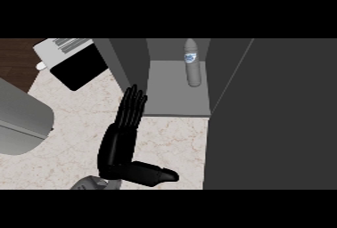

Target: Pick up the bottled water, place it into the cabinet and close the cabinet

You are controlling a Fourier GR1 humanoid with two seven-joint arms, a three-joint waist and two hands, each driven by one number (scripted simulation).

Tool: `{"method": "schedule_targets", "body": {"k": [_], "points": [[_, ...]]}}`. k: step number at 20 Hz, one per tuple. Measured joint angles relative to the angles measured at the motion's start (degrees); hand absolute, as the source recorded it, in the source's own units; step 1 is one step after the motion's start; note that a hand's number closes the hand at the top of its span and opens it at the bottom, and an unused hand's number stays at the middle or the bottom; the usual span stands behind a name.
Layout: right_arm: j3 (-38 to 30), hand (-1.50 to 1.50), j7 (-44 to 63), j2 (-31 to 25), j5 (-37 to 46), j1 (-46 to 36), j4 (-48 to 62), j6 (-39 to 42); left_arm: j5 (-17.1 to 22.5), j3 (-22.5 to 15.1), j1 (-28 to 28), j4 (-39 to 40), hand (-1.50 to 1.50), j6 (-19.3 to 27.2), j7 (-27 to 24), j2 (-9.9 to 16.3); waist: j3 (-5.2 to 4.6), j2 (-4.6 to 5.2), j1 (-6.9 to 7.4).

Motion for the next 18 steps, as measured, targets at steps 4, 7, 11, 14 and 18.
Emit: {"method": "schedule_targets", "body": {"k": [4,7,11,14,18], "points": [[6.7,1.5,3.0,-0.1,1.4,0.0,-0.4,0.1,0.2,0.3,6.1,-4.8,-1.5,-1.2,-1.5,3.1,-0.05,0.06,-0.13],[11.9,1.5,5.0,-0.2,2.8,0.1,-0.7,0.0,0.3,0.5,10.0,-8.5,-1.5,-1.8,-2.3,5.3,-0.07,0.02,-0.27],[18.9,1.5,8.3,1.0,7.2,-1.9,-2.5,-1.9,0.9,1.8,12.7,-11.2,-1.5,-2.9,-2.8,7.4,-0.12,0.06,-0.47],[23.4,1.5,10.9,2.3,11.8,-3.0,-3.7,-4.2,1.7,3.3,15.1,-13.5,-1.5,-3.7,-2.8,9.3,-0.15,-0.01,-0.55],[27.7,1.5,15.1,4.1,14.8,-5.7,-3.8,-7.6,2.8,5.1,18.7,-15.8,-1.5,-5.2,-4.1,11.2,-0.21,-0.11,-0.48]]}}
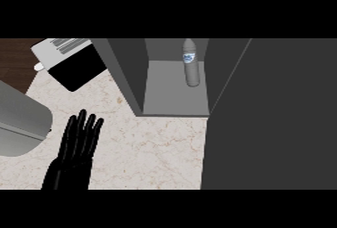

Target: Pick up the bottled water, place it into the cabinet and close the cabinet

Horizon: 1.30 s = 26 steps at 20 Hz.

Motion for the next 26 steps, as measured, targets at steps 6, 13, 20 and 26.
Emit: {"method": "schedule_targets", "body": {"k": [6,13,20,26], "points": [[2.6,1.5,6.3,0.9,1.8,-7.7,0.1,-2.0,2.0,3.1,4.0,-2.4,-1.5,-2.0,-0.6,2.8,-0.06,-0.14,0.67],[6.3,1.5,13.9,2.2,3.3,-18.2,0.9,-1.7,4.3,6.3,7.2,-2.9,-1.5,-5.4,-2.0,5.1,-0.14,-0.25,1.11],[11.0,1.5,19.0,1.4,5.0,-29.3,2.0,-4.3,6.3,8.8,9.3,-3.3,-1.5,-8.2,-2.5,7.0,-0.33,-0.19,1.15],[12.0,1.5,20.6,-1.3,5.4,-34.9,2.2,-4.9,7.5,9.9,11.1,-3.8,-1.5,-10.9,-3.4,8.2,-0.41,-0.1,1.92]]}}
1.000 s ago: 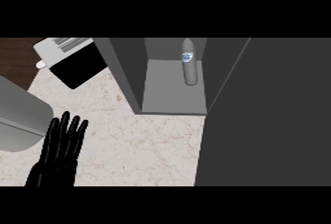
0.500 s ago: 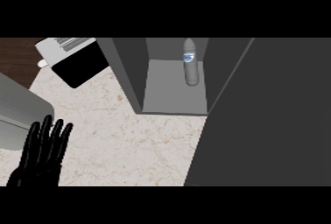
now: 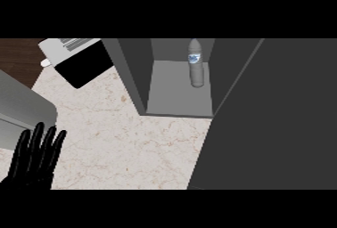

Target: Pick up the bottled water, place it into the cabinet and close the cabinet

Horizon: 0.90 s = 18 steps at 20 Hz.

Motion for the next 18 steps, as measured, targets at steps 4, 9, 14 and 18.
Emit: {"method": "schedule_targets", "body": {"k": [4,9,14,18], "points": [[0.1,1.5,0.4,-0.9,-0.1,-2.3,0.1,0.1,0.9,1.0,0.3,-0.1,-1.5,-1.1,-0.1,0.6,-0.04,0.21,0.36],[-0.1,1.5,0.9,-1.4,-0.5,-3.8,0.1,0.8,1.2,1.5,1.0,-0.3,-1.5,-2.6,-0.4,1.3,-0.11,0.54,1.24],[-0.4,1.5,1.1,-1.5,-1.2,-4.6,0.2,1.3,1.8,2.5,1.1,-0.8,-1.5,-3.6,-0.6,1.9,-0.12,0.88,2.04],[-0.9,1.5,1.0,-1.2,-2.7,-4.3,0.5,0.9,2.3,2.9,1.3,-0.9,-1.5,-4.3,-0.6,2.3,-0.11,1.36,2.66]]}}
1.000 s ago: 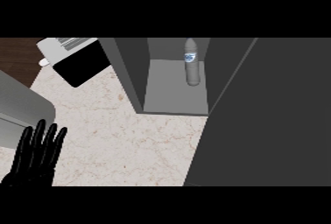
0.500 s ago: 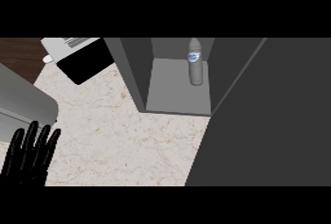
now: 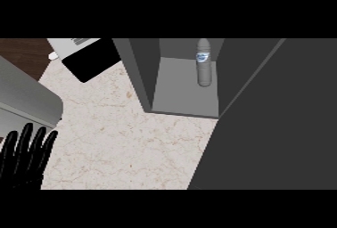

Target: Pick up the bottled water, place it into the cabinet and close the cabinet

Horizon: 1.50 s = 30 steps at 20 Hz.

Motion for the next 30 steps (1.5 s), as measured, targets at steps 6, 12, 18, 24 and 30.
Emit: {"method": "schedule_targets", "body": {"k": [6,12,18,24,30], "points": [[-0.5,1.5,0.4,0.6,-5.7,0.3,1.7,0.7,0.5,0.4,-0.3,0.2,-1.5,-1.6,-0.1,0.5,-0.01,0.98,1.7],[-0.5,1.5,3.5,2.0,-19.1,2.0,5.5,2.6,0.8,0.5,-0.8,-0.3,-1.5,-3.4,-0.1,1.3,-0.09,1.88,4.27],[-1.9,1.5,3.3,2.0,-24.7,3.8,6.9,0.0,1.3,1.7,-0.6,0.3,-1.5,-4.2,-0.2,1.8,-0.01,1.52,3.06],[-6.0,1.5,0.6,3.2,-25.3,5.6,7.5,-5.0,1.8,2.7,0.6,1.0,-1.5,-4.4,-0.7,1.9,-0.05,1.1,1.24],[-16.2,1.5,-1.7,4.7,-26.7,1.9,12.5,-12.0,2.1,2.7,0.8,1.2,-1.5,-5.2,-0.8,1.9,0.19,1.58,1.46]]}}
